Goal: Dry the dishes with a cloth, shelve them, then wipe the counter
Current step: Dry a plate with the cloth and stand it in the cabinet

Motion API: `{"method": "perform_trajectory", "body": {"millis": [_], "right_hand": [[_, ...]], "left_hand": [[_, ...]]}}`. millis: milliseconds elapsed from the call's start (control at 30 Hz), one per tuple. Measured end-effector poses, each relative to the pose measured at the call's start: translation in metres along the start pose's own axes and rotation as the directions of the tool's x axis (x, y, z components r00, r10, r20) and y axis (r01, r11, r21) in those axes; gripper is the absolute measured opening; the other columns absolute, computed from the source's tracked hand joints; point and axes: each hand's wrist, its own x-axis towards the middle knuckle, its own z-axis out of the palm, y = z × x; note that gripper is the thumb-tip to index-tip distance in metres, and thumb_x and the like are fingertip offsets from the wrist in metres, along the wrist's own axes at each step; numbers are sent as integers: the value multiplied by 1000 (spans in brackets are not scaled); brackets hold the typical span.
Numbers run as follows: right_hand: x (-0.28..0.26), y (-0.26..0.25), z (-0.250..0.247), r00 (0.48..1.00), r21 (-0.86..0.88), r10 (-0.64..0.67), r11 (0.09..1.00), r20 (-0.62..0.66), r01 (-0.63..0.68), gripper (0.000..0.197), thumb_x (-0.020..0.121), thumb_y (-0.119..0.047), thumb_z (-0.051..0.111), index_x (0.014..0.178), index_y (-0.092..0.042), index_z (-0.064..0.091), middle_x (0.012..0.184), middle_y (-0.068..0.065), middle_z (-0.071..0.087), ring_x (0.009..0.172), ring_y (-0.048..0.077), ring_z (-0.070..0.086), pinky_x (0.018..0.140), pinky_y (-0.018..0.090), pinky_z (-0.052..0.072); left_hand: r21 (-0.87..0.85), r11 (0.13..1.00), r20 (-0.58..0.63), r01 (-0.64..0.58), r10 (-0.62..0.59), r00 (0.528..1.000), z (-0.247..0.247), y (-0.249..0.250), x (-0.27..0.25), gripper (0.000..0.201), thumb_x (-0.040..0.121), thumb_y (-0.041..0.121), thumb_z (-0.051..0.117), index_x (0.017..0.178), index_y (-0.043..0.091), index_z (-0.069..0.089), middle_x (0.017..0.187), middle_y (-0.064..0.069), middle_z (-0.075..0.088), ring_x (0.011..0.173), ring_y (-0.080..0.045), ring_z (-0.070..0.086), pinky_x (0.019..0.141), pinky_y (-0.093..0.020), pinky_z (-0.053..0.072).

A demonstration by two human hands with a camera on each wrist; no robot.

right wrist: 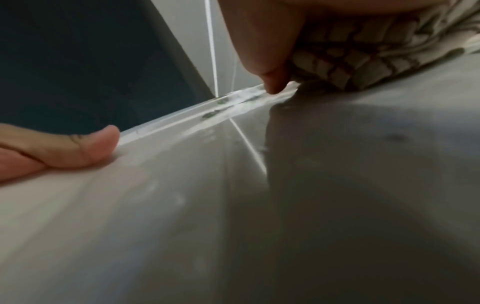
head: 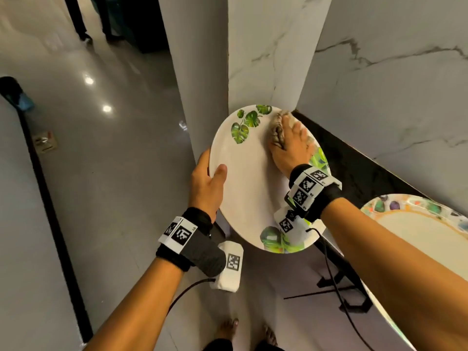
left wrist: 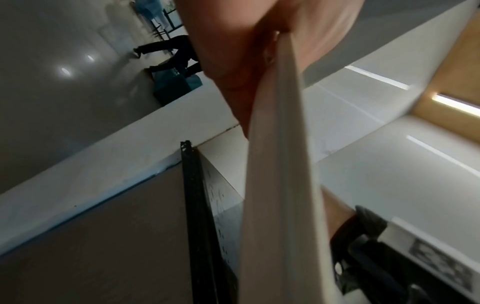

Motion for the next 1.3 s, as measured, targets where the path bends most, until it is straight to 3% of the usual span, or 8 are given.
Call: {"method": "perform_trajectory", "body": {"millis": [100,233,400,600,867,1000,1133,1300], "right_hand": [[-2,-26,3,969,32,-230,973,92,227,68,95,-39,44,149,-29,5,159,5,-1,146,26,-5,115,49,-9],[-37,-42,14,799,43,-553,828,235,560,74,84,-48,32,148,-24,4,158,5,-3,146,23,-10,112,42,-14],[-68,-17,25,643,91,-699,696,315,712,72,85,-35,43,139,-29,-4,157,-1,-3,138,11,-17,109,45,-18],[-49,29,13,264,-97,-867,246,424,964,66,77,-25,61,139,-29,40,150,7,34,139,30,18,106,61,15],[46,28,-29,769,-172,-541,769,341,616,62,94,-19,46,148,-19,16,158,11,4,146,31,1,116,55,-1],[32,50,-24,923,-121,-236,952,304,283,72,94,-22,48,149,-28,3,159,5,-6,146,26,-8,115,50,-7],[-13,52,-9,956,-47,-101,992,275,118,73,93,-29,49,149,-29,1,158,9,-10,145,30,-11,117,49,-6],[-64,8,6,867,31,-351,931,354,364,70,93,-37,48,148,-35,5,158,3,-14,144,27,-16,115,56,-7]], "left_hand": [[13,1000,-1,5,-5,1000,-3,-3,3,37,94,0,44,127,17,50,114,-7,59,107,-25,58,93,-39,51],[13,999,19,-42,42,999,-9,-3,18,33,98,5,40,129,11,50,126,-9,58,121,-24,53,104,-37,43],[-35,996,87,86,-83,993,-9,7,28,58,95,55,24,135,17,42,134,-10,54,122,-23,54,105,-45,42],[124,991,98,52,-64,993,-16,-2,23,37,98,3,36,131,21,37,114,0,54,111,-20,51,96,-39,48],[324,940,93,-103,76,993,-10,5,20,51,93,-2,41,140,16,33,117,-1,49,110,-18,49,100,-38,45],[356,923,91,-146,122,988,-8,8,19,50,92,-3,42,139,14,35,114,3,48,106,-15,49,92,-31,47],[363,917,111,-165,133,985,-6,10,21,49,94,-3,40,140,13,33,114,4,46,104,-11,46,84,-20,43],[382,909,96,-165,139,986,-7,7,23,45,98,5,37,142,10,30,135,-8,48,117,-17,47,94,-20,40]]}}
